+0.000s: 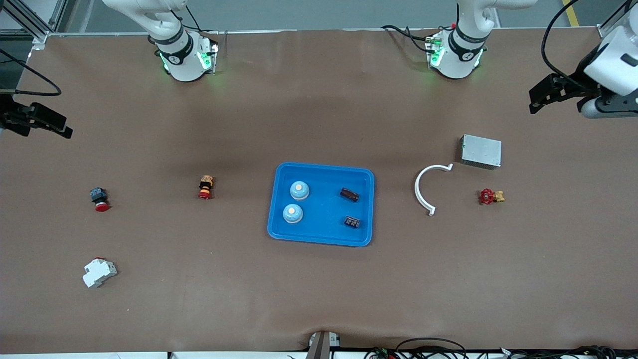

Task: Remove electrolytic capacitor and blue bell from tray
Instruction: 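Move the left gripper toward the brown capacitor while the right gripper approaches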

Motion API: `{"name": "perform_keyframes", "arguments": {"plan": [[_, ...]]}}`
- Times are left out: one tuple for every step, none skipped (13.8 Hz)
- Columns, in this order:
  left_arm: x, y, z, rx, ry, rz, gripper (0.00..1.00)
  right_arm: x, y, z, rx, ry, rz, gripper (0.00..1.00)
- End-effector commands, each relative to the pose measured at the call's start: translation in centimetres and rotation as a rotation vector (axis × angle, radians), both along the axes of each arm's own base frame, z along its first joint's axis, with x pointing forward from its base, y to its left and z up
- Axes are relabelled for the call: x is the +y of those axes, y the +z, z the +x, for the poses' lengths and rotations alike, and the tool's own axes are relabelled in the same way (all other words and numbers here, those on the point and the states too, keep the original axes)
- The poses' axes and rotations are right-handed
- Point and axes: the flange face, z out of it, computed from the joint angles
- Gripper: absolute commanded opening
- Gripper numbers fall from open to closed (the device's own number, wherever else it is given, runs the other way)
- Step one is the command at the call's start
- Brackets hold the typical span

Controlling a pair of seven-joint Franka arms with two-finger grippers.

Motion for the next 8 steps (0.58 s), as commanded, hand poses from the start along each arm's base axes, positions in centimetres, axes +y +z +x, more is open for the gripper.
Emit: {"name": "perform_keyframes", "arguments": {"plan": [[-2.0, -2.2, 0.9, 0.042, 0.014, 0.018, 1.00, 0.0, 0.5, 0.3, -0.005, 0.004, -0.012, 1.00], [-2.5, -3.1, 1.4, 0.050, 0.017, 0.021, 1.00, 0.0, 0.6, 0.3, -0.007, 0.004, -0.012, 1.00], [-3.3, -4.1, 1.9, 0.055, 0.015, 0.023, 1.00, 0.0, 0.6, 0.3, -0.007, 0.004, -0.010, 1.00], [-4.3, -5.3, 2.5, 0.064, 0.026, 0.027, 1.00, 0.0, 0.6, 0.3, -0.007, 0.004, -0.010, 1.00], [-5.4, -6.5, 3.0, 0.068, 0.043, 0.031, 1.00, 0.1, 0.6, 0.3, -0.008, 0.006, -0.009, 1.00], [-6.9, -7.6, 3.4, 0.064, 0.072, 0.034, 1.00, 0.0, 0.6, 0.3, -0.007, 0.004, -0.010, 1.00], [-8.4, -8.8, 3.7, 0.069, 0.101, 0.039, 1.00, 0.1, 0.5, 0.4, -0.007, 0.006, -0.010, 1.00], [-9.7, -9.8, 3.9, 0.076, 0.124, 0.043, 1.00, 0.0, 0.6, 0.3, -0.007, 0.004, -0.012, 1.00]]}}
